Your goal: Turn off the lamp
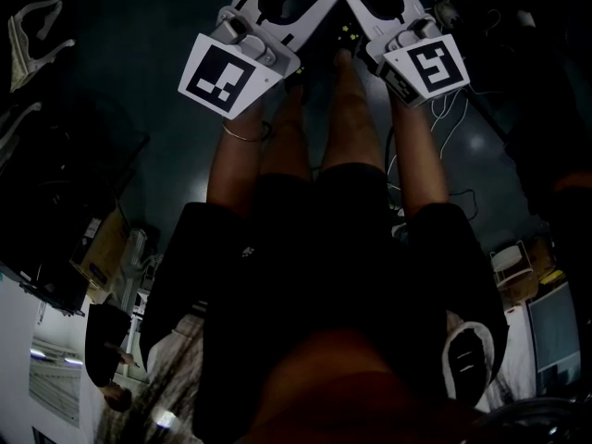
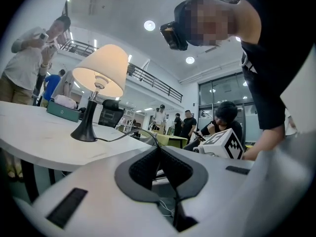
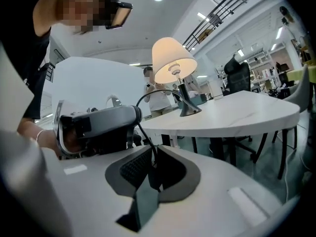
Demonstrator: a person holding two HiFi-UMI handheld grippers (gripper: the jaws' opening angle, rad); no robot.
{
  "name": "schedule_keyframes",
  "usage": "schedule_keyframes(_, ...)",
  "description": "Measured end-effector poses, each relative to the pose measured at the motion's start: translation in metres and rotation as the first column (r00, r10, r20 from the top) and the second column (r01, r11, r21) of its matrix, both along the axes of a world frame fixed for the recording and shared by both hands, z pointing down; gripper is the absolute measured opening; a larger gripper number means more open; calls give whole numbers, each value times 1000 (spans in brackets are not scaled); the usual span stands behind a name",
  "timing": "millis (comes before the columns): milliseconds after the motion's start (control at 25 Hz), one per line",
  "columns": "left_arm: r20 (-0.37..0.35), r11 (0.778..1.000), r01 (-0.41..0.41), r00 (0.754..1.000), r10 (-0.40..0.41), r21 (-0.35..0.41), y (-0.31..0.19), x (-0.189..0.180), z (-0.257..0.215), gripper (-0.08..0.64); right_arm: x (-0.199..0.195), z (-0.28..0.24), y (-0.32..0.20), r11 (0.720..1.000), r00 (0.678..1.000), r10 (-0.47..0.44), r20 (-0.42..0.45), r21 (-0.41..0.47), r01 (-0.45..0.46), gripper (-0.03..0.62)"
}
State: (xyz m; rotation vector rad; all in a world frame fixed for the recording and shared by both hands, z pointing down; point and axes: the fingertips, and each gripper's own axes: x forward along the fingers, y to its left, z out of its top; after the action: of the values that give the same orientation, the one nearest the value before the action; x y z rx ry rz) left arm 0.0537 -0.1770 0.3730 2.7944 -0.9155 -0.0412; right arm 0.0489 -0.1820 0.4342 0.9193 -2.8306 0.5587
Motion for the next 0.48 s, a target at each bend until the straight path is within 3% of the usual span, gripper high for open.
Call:
schedule_keyframes(120,0,1000,-13,1000,13,7,0,0,0,25,-2,3,3,999,1000,-2,22,-43,3,17)
schedule_keyframes(280,62,998,-37,997,35,41,2,2,4,25,-7,5,7,996,997,-4,73,-90,11,8)
schedule_keyframes(480,83,1000,-13,996,11,28,6,-2,10,25,3,0,7,991,987,41,155,-131,-20,8)
